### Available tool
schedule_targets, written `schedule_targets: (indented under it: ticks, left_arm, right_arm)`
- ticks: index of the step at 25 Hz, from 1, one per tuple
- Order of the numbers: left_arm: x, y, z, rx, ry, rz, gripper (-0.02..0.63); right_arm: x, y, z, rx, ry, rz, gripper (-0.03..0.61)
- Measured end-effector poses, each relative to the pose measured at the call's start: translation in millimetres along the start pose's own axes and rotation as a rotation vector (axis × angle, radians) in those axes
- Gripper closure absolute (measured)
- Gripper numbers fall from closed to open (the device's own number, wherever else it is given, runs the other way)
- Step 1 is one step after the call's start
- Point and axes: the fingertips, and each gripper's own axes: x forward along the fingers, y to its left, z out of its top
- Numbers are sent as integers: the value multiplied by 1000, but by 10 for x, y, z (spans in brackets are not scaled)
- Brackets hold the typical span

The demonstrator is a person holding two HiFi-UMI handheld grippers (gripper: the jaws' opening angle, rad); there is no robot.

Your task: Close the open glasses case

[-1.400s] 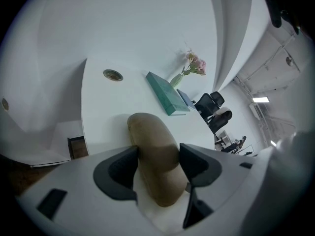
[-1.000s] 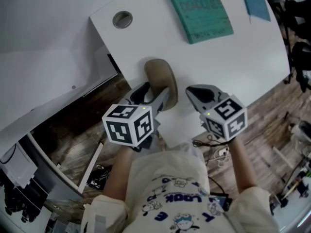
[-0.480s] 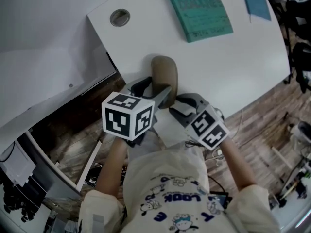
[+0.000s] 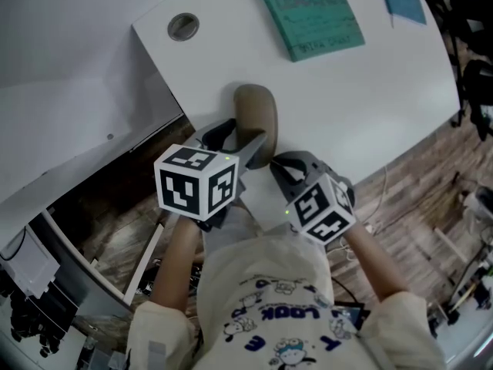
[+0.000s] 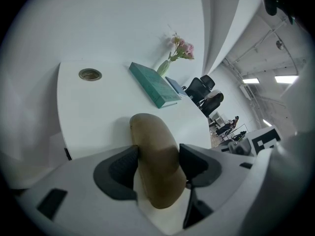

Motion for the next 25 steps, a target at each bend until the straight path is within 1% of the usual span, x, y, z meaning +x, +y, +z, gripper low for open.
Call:
schedule_targets:
  ticks: [3,6,7,9,11,13,16,18,20,22,23,25]
  left_arm:
    - [-11,-12,0,16,-10,12,350]
    - [-29,-29,35,58,-7,34,350]
    - [-38,-29,69,55,-12,37,350]
    - [-35,-23,143,16,-24,28,350]
    - [7,2,161,3,-6,32,348]
    - [41,28,141,28,24,50,342]
    - [43,24,123,51,47,51,343]
    - [46,10,108,95,63,51,344]
    - [46,8,106,138,65,62,342]
    - [46,9,105,162,58,73,344]
    - [47,5,99,177,59,79,344]
    - [53,-19,75,214,65,82,344]
  right_arm:
    - [-6,3,3,23,-8,8,575]
    - [-7,7,2,58,-23,15,578]
    - [-6,12,7,66,-27,19,578]
    - [1,31,24,73,-31,28,578]
    - [25,79,44,70,-34,39,578]
    - [58,154,70,67,-39,51,578]
    - [100,299,129,83,-50,90,578]
    - [136,377,158,94,-55,100,578]
    - [162,395,167,123,-63,93,578]
    - [156,353,161,178,-82,80,578]
    - [135,288,160,207,-99,58,578]
    - [38,17,185,267,-144,-15,580]
